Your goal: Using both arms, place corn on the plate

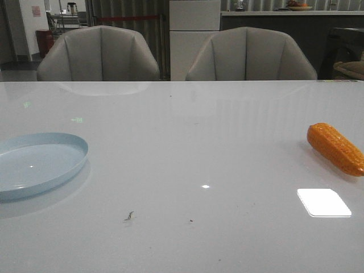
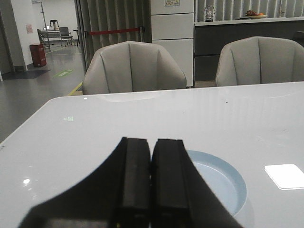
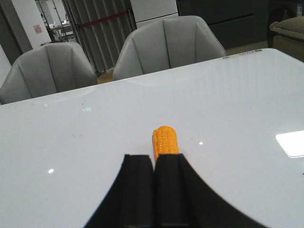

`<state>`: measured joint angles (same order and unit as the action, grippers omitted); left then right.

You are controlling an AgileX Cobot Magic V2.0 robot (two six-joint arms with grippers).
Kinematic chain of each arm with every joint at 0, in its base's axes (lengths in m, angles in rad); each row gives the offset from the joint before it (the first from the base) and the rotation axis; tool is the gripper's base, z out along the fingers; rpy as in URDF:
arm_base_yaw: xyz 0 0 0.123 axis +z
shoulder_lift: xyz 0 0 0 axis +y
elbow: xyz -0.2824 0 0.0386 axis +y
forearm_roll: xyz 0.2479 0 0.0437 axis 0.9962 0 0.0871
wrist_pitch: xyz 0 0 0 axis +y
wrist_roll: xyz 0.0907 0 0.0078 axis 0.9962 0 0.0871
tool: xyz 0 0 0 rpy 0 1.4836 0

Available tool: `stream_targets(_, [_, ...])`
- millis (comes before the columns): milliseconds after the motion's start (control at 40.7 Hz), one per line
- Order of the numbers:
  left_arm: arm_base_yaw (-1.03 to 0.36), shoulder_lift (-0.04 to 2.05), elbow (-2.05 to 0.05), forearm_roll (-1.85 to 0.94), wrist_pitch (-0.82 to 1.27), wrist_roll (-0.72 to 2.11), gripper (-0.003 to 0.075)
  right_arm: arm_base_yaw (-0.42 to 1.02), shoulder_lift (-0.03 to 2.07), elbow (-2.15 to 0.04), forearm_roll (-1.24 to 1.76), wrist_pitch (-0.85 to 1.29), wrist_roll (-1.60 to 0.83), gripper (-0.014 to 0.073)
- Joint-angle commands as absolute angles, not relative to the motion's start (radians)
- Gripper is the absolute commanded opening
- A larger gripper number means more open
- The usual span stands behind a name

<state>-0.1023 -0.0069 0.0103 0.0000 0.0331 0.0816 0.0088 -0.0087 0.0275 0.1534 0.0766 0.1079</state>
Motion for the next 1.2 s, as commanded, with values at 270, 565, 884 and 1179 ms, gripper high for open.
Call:
stream_targets(270, [-0.102,-0.024,0.049,0.000,-0.046,0.070,0.0094,0.003,-0.035,0.007,0.153,-0.007,0.104,0.0066])
stream_targets(565, [-0.102,-0.024,0.049,0.000,-0.046,0.070,0.0094,0.003,-0.035,0.007,0.153,-0.008,0.104,0.0066])
stream_targets(884, [-0.102,-0.024,0.049,-0.077,-0.053,0.070,0.0094,0.003,-0.035,0.007,0.153,-0.022,0.104,0.0066])
stream_targets(1179, [-0.102,-0.024,0.030,-0.024,-0.240,0.074,0.0094,0.005,-0.035,-0.002,0.153,-0.126,0.104,0.0066])
